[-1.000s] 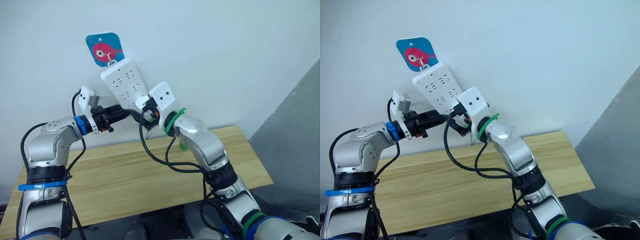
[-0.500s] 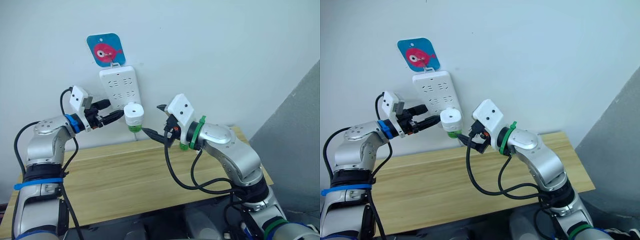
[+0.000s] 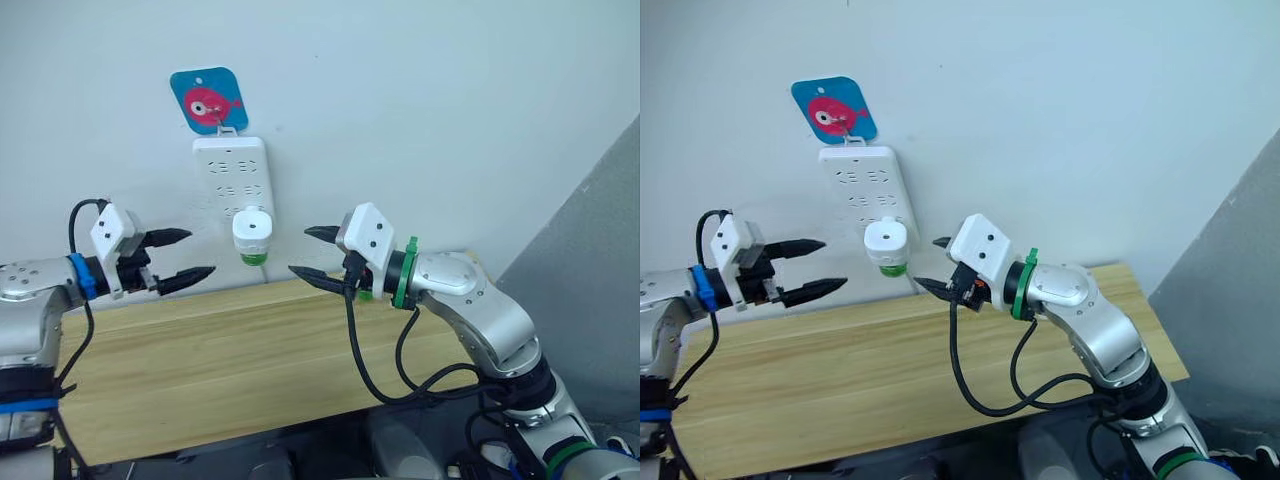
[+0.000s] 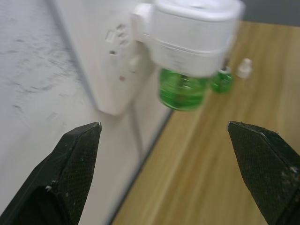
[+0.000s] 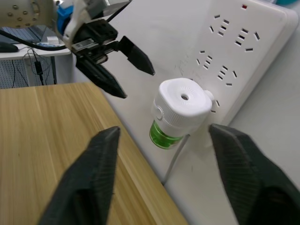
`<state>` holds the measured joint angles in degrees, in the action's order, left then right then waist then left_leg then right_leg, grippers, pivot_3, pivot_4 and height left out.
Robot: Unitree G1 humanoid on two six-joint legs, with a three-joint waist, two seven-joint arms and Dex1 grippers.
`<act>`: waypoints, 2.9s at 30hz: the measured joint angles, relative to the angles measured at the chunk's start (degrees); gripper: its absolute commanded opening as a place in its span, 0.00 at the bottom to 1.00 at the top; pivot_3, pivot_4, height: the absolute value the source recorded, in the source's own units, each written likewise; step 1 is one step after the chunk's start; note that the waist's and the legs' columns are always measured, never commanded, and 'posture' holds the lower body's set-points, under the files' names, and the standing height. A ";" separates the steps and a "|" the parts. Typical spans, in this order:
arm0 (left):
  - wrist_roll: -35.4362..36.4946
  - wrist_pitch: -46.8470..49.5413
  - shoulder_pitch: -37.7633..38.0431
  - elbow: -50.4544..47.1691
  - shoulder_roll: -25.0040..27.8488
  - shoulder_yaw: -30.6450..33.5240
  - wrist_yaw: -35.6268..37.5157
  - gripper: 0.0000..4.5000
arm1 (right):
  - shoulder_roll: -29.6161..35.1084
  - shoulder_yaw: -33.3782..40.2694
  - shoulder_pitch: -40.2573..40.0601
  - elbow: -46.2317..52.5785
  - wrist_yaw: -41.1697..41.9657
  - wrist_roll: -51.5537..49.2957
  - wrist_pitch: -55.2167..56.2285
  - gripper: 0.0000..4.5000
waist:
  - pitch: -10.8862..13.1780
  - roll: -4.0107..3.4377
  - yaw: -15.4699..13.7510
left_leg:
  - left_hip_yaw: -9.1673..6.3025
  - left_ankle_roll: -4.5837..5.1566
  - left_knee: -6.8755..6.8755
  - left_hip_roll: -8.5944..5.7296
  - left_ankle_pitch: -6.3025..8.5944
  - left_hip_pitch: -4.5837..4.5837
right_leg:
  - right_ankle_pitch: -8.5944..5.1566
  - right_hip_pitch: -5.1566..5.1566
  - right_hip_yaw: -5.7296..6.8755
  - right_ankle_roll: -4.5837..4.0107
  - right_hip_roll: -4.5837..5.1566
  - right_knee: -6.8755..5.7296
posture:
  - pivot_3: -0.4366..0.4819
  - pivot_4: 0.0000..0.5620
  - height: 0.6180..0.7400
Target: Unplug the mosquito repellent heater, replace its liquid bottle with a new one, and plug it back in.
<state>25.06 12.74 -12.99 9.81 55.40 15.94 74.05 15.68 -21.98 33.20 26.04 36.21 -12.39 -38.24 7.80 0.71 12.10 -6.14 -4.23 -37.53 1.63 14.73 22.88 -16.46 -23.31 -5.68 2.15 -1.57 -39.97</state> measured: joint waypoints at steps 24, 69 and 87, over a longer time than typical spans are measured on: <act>10.07 10.02 26.71 -31.77 -6.81 13.70 -10.15 1.00 | -16.41 -6.29 3.66 -24.40 -7.68 10.94 10.90 0.01 | -0.50 0.65 -4.37 | -0.02 -0.31 0.08 0.02 -0.17 -0.12 | 0.05 0.03 0.08 -0.12 -0.02 -0.04 | 0.45 0.09 0.97; 9.88 6.88 19.84 -26.25 -6.93 8.61 -11.02 1.00 | -19.49 -3.95 4.20 -28.62 -17.36 14.05 6.44 0.01 | -0.84 0.91 -5.19 | -0.07 -0.64 0.46 0.05 -0.55 -0.49 | 0.03 0.16 0.13 -0.12 -0.08 -0.14 | 0.42 0.10 0.97; 6.25 3.34 17.38 -23.47 -12.49 4.18 -15.14 1.00 | 0.05 -2.55 -5.23 -8.38 1.35 7.73 9.15 0.01 | -1.31 1.30 -5.52 | -0.02 -0.69 0.62 0.08 -0.57 -0.44 | 0.16 0.12 0.14 -0.39 -0.07 -0.02 | 0.41 0.03 0.97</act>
<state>31.31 16.08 4.39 -13.66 42.91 20.13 58.91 15.73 -24.53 27.97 17.66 37.57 -4.66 -29.08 6.49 2.01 6.58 -6.16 -4.92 -36.91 1.70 14.16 22.43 -16.30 -23.19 -5.55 1.77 -1.64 -39.99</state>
